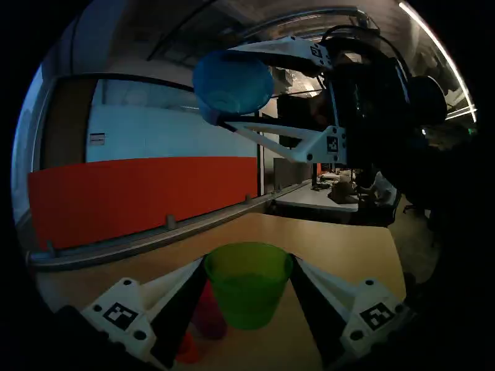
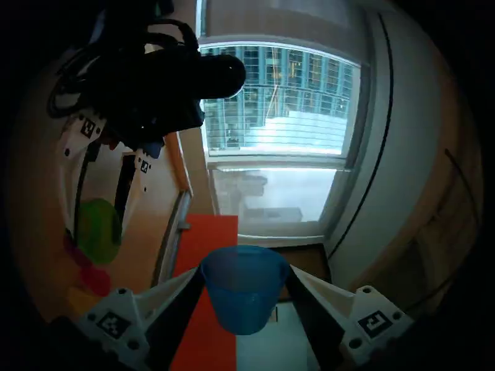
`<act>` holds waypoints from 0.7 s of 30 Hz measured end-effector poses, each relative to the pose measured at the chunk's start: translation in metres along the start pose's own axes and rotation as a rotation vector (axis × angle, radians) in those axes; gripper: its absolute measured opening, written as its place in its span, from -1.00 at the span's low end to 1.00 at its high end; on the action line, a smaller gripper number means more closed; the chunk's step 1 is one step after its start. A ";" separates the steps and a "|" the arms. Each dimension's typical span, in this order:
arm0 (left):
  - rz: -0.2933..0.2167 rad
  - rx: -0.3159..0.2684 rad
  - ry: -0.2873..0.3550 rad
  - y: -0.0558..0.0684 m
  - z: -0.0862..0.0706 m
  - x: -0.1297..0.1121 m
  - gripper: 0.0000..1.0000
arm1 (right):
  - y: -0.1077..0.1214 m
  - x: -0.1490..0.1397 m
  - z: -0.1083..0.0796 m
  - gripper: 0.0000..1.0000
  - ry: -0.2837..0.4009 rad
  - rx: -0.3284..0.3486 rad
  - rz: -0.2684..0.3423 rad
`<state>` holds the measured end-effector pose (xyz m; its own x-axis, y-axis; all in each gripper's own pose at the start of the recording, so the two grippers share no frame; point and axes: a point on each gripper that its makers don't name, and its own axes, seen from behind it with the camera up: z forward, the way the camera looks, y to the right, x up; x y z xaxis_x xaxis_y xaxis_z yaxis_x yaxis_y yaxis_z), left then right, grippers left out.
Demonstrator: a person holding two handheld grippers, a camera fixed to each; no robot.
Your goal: Pour water
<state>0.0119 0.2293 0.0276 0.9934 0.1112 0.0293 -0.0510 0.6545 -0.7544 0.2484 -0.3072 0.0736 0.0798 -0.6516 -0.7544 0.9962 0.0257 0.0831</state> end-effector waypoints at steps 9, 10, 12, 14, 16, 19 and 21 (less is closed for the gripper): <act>0.006 0.004 0.001 -0.001 0.000 0.001 0.79 | 0.003 0.000 -0.009 0.84 0.022 0.000 0.247; 0.006 0.004 0.001 0.000 0.000 0.002 0.79 | 0.003 0.001 -0.010 0.84 0.028 0.000 0.277; 0.006 0.004 0.001 0.000 0.000 0.002 0.78 | 0.004 0.003 -0.012 0.84 0.039 0.001 0.341; 0.007 0.004 0.001 0.001 0.000 0.002 0.78 | 0.004 0.006 -0.014 0.84 0.048 0.000 0.395; 0.009 0.004 0.000 0.001 0.000 0.002 0.78 | 0.002 0.009 -0.016 0.84 0.056 0.003 0.446; 0.011 0.004 -0.001 0.001 0.000 0.002 0.78 | -0.002 0.013 -0.019 0.84 0.066 0.009 0.514; 0.013 0.004 0.000 0.001 0.000 0.003 0.79 | -0.004 0.016 -0.020 0.85 0.072 0.012 0.559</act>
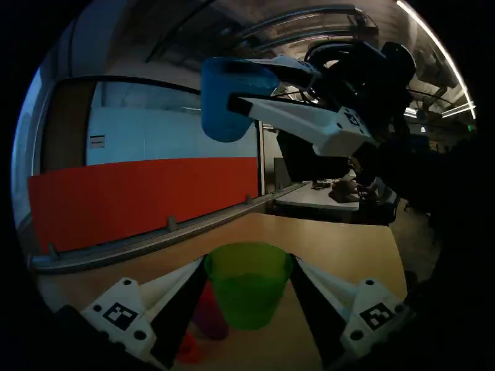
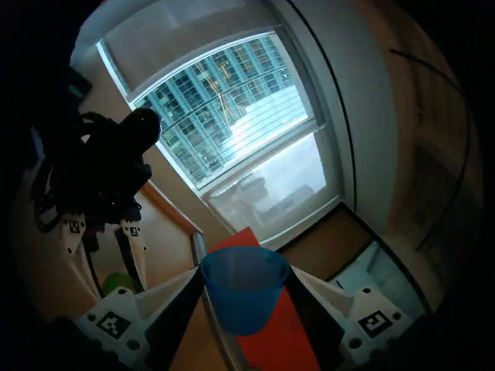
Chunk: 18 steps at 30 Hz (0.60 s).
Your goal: Pour water
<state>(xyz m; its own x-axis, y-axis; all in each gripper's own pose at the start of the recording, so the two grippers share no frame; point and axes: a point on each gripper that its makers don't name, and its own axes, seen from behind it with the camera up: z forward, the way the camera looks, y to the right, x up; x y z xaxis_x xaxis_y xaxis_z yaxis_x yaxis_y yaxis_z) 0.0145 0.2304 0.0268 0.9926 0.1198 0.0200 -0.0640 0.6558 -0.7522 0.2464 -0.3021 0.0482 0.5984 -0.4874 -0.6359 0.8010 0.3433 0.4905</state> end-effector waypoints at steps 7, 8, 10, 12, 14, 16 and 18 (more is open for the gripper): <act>0.002 0.000 0.002 0.000 0.000 0.001 0.78 | -0.006 0.011 -0.004 0.84 0.028 0.012 0.211; 0.002 0.000 0.002 0.000 0.000 0.001 0.78 | -0.007 0.013 -0.004 0.84 0.030 0.013 0.246; 0.002 0.000 0.002 -0.001 0.000 0.001 0.78 | -0.007 0.016 -0.005 0.85 0.037 0.018 0.326; 0.002 0.000 0.001 -0.001 0.000 0.001 0.78 | -0.008 0.020 -0.006 0.85 0.045 0.026 0.407; 0.003 0.001 0.001 -0.002 0.000 0.001 0.78 | -0.008 0.023 -0.006 0.84 0.047 0.034 0.479; 0.004 0.002 0.001 -0.003 -0.001 0.001 0.78 | -0.009 0.025 -0.006 0.84 0.049 0.042 0.549; 0.005 0.002 0.002 -0.003 -0.001 0.001 0.78 | -0.010 0.027 -0.006 0.84 0.049 0.052 0.614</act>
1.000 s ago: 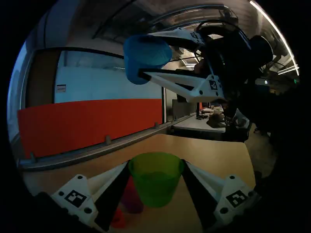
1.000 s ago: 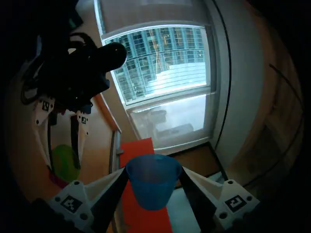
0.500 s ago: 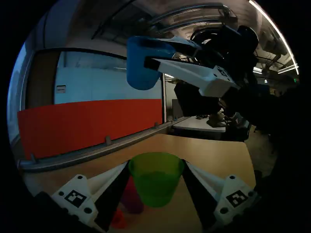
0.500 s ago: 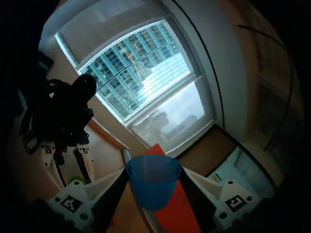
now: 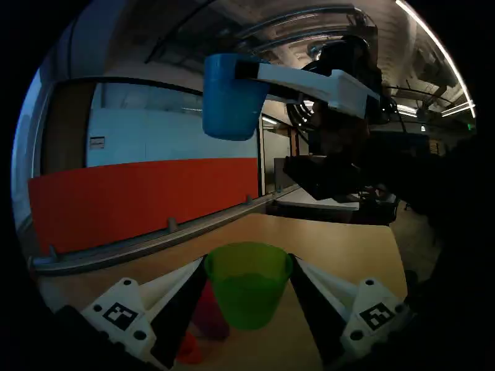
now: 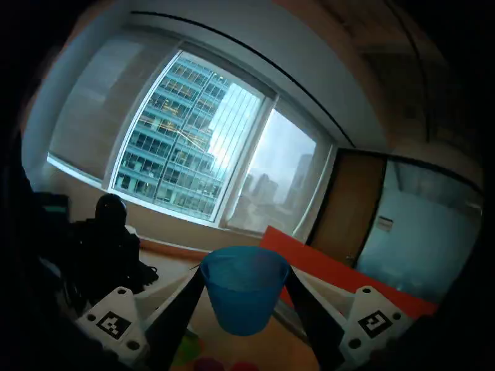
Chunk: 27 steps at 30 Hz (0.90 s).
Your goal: Pour water
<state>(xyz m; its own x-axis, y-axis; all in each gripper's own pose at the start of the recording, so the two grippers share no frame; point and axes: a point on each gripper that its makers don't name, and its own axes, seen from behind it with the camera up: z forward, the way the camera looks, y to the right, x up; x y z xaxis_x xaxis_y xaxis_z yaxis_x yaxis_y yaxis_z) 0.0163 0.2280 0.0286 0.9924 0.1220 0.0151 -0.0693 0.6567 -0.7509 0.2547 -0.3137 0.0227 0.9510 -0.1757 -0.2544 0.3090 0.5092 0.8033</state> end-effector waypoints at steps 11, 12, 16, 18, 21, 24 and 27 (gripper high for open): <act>0.001 0.002 0.002 -0.001 0.000 0.002 0.78 | -0.003 -0.001 0.000 0.84 -0.015 0.033 0.210; 0.001 0.002 0.002 -0.001 0.000 0.002 0.78 | -0.003 -0.002 0.000 0.84 -0.017 0.035 0.220; 0.000 0.004 0.001 -0.002 0.000 0.002 0.79 | -0.003 -0.003 0.000 0.84 -0.019 0.036 0.235; 0.000 0.005 0.001 -0.002 0.000 0.002 0.79 | -0.003 -0.003 -0.001 0.84 -0.019 0.036 0.238; 0.000 0.005 0.000 -0.002 0.000 0.002 0.78 | -0.002 -0.004 -0.003 0.85 -0.024 0.035 0.236; 0.001 0.007 0.000 -0.002 -0.002 0.003 0.79 | -0.001 -0.006 -0.006 0.85 -0.030 0.028 0.228; 0.002 0.011 -0.003 -0.004 -0.003 0.002 0.78 | 0.002 -0.012 -0.009 0.85 -0.040 0.017 0.222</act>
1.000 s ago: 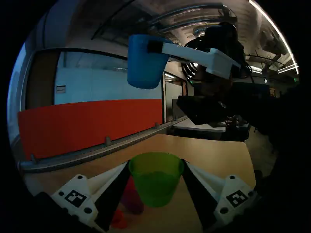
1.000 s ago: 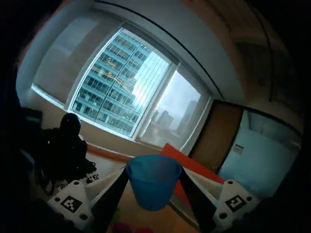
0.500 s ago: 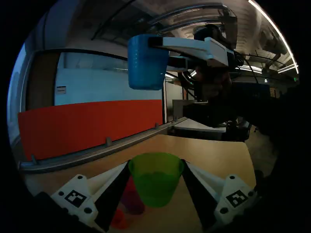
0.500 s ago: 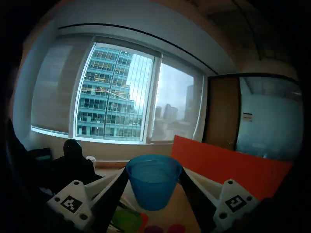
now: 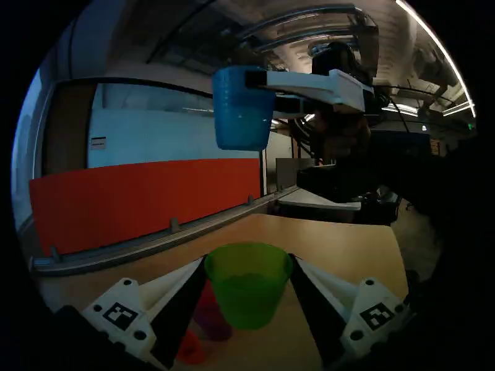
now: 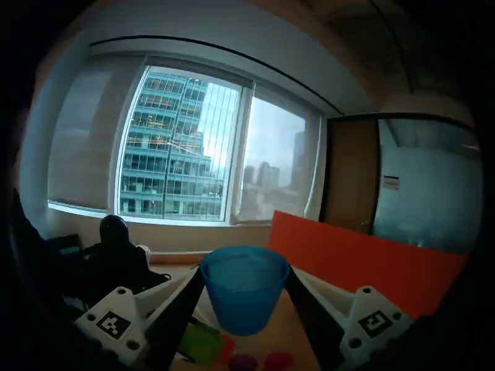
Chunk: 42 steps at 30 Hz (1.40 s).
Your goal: Pour water
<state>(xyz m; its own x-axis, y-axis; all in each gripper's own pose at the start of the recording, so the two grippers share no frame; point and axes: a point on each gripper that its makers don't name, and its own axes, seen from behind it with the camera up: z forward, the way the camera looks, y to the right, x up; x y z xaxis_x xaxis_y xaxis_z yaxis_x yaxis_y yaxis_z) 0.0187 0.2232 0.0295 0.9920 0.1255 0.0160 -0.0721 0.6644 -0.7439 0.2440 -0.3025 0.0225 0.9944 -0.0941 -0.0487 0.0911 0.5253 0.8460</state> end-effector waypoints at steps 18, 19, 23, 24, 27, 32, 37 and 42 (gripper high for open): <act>-0.012 0.038 -0.009 -0.017 -0.018 -0.001 0.78 | 0.040 -0.026 -0.041 0.85 -0.028 -0.098 0.028; -0.013 0.039 -0.009 -0.017 -0.019 -0.001 0.79 | 0.043 -0.027 -0.044 0.85 -0.031 -0.105 0.026; -0.017 0.038 -0.011 -0.018 -0.021 0.000 0.79 | 0.054 -0.034 -0.055 0.85 -0.041 -0.138 0.017; -0.018 0.037 -0.011 -0.019 -0.022 0.001 0.79 | 0.057 -0.035 -0.057 0.85 -0.043 -0.146 0.016; -0.019 0.035 -0.011 -0.019 -0.023 0.002 0.78 | 0.062 -0.037 -0.064 0.85 -0.045 -0.159 0.019; -0.018 0.029 -0.020 -0.020 -0.026 0.002 0.79 | 0.071 -0.042 -0.073 0.85 -0.048 -0.184 0.021; -0.015 0.028 -0.027 -0.020 -0.027 0.001 0.79 | 0.074 -0.050 -0.078 0.86 -0.061 -0.191 0.021; -0.017 0.025 -0.038 -0.020 -0.029 -0.002 0.79 | 0.074 -0.058 -0.080 0.87 -0.074 -0.194 0.028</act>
<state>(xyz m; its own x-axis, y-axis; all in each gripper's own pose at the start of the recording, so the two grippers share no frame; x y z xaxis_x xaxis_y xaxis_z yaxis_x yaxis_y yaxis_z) 0.0211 0.1883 0.0249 0.9885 0.1413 0.0541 -0.0581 0.6847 -0.7265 0.1969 -0.1908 0.0455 0.9906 -0.1357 0.0184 0.0798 0.6809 0.7280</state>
